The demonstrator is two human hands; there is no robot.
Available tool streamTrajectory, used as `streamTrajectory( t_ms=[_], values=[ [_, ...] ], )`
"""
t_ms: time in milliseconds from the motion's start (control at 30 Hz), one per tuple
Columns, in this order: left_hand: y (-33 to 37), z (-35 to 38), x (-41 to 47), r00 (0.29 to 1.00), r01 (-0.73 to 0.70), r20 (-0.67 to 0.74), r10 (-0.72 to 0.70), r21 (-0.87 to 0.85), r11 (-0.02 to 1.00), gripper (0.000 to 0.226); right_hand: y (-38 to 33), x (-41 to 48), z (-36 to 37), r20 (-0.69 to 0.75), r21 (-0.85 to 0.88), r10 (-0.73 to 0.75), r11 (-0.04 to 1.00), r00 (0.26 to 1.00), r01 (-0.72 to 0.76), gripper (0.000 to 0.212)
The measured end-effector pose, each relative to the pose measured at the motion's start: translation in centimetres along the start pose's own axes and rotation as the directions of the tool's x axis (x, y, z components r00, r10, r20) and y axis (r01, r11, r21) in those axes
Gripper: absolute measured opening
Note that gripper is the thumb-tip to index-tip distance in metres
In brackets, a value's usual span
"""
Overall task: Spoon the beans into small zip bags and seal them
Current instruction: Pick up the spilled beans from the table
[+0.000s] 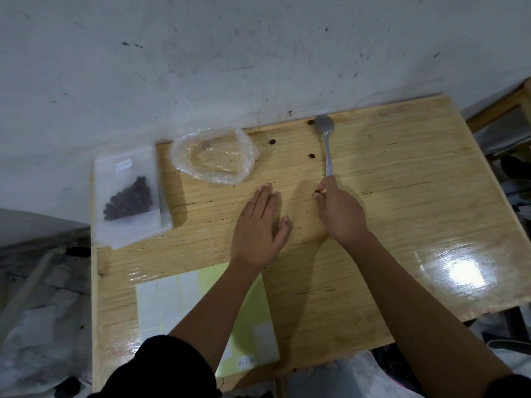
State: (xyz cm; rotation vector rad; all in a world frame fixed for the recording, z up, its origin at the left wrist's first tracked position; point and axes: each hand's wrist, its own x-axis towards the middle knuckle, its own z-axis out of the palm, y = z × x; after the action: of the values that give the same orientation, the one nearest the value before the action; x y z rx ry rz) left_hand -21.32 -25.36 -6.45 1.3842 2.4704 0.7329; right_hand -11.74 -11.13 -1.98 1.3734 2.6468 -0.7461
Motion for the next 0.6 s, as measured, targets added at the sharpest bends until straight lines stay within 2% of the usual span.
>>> streamTrajectory(
  t_ms=[100,167,267,300,333,400,433,467,533,600],
  values=[
    [0.0,-0.1,-0.1,1.0,-0.008,-0.004,0.008,0.001,1.0,0.054,-0.2,0.3,0.0,0.011,-0.044,-0.011,0.999,1.0,0.011,0.019],
    [-0.1,0.0,0.0,1.0,-0.006,-0.002,0.006,0.0,1.0,0.054,-0.3,0.3,0.0,0.006,0.007,-0.019,1.0,1.0,0.019,0.02],
    [-0.1,0.1,0.0,1.0,0.001,0.009,-0.001,-0.006,1.0,0.053,-0.5,0.0,-0.2,0.031,0.35,0.041,0.935,0.999,-0.049,0.017],
    [-0.1,0.1,0.1,1.0,0.004,0.015,-0.004,-0.009,1.0,0.052,-0.5,-0.2,-0.2,0.071,0.51,0.1,0.851,0.992,-0.122,0.016],
    [-0.1,0.1,0.1,1.0,0.006,0.019,-0.006,-0.01,1.0,0.052,-0.5,-0.4,-0.2,0.143,0.672,0.159,0.709,0.977,-0.214,0.018],
    [-0.1,0.1,0.1,1.0,0.01,0.021,-0.01,-0.002,1.0,0.052,-0.3,-0.9,-0.3,0.33,0.884,0.178,0.286,0.927,-0.37,0.025],
    [-0.1,0.2,0.0,1.0,0.011,0.021,-0.011,0.002,1.0,0.053,-0.2,-1.2,-0.2,0.382,0.915,0.138,0.086,0.914,-0.395,0.026],
    [-0.1,0.2,0.0,1.0,0.013,0.021,-0.013,0.004,1.0,0.053,0.0,-1.5,-0.1,0.394,0.919,0.096,-0.062,0.914,-0.39,0.027],
    [-0.1,0.3,0.0,1.0,0.015,0.018,-0.015,-0.002,1.0,0.053,0.3,-2.1,0.1,0.378,0.907,0.041,-0.216,0.925,-0.361,0.027],
    [-0.2,0.4,0.0,1.0,0.014,0.013,-0.014,-0.009,1.0,0.053,0.5,-2.3,0.3,0.365,0.902,0.028,-0.258,0.931,-0.346,0.027]
  ],
)
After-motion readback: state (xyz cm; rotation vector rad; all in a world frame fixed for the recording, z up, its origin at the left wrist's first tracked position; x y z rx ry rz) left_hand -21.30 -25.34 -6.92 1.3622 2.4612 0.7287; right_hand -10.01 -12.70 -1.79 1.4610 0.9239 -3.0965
